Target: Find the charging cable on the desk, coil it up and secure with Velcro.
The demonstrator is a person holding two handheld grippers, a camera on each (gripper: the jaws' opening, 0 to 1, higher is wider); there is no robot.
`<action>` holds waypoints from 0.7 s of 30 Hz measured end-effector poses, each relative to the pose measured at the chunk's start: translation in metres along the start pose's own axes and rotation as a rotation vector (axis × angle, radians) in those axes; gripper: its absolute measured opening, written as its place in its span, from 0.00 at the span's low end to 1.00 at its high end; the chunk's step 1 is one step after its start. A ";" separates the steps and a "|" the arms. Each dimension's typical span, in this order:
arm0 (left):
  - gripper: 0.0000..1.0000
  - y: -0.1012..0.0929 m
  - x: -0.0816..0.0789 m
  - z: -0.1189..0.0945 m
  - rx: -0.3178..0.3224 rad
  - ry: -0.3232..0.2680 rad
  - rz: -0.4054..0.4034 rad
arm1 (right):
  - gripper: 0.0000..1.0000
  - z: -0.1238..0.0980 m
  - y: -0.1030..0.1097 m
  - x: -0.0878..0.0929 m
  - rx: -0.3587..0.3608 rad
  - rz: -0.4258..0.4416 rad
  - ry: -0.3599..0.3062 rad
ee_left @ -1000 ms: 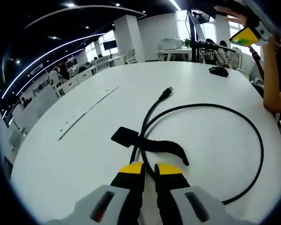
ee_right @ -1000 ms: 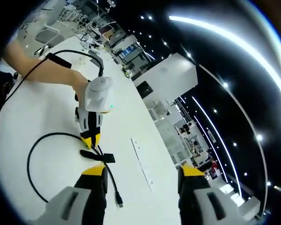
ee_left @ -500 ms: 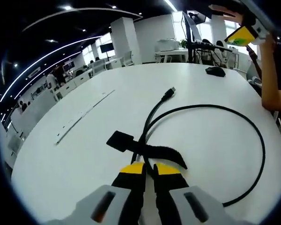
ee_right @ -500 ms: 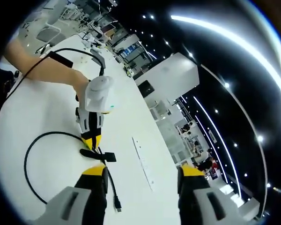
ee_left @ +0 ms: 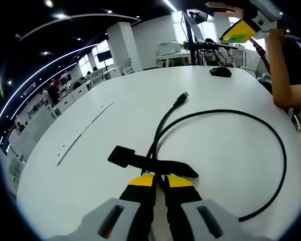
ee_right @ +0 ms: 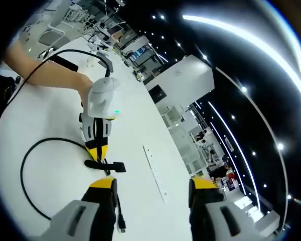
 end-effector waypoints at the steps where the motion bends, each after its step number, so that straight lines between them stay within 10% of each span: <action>1: 0.08 0.000 0.000 0.000 0.000 -0.002 0.005 | 0.57 0.001 0.001 0.001 -0.005 0.004 -0.002; 21: 0.08 0.001 0.000 0.002 -0.016 0.013 -0.013 | 0.40 0.067 0.043 0.076 -0.356 0.318 0.124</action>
Point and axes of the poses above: the point that each gripper's makers call its tool centre point, and the gripper's own axes: z roughly forward along the fingers, y roughly to its left, x roughly out of its underside, the point moved 7 cm from there along -z, roughly backward along the fingers, and after that the axes turned 6 degrees about -y, right-handed, at the moved point
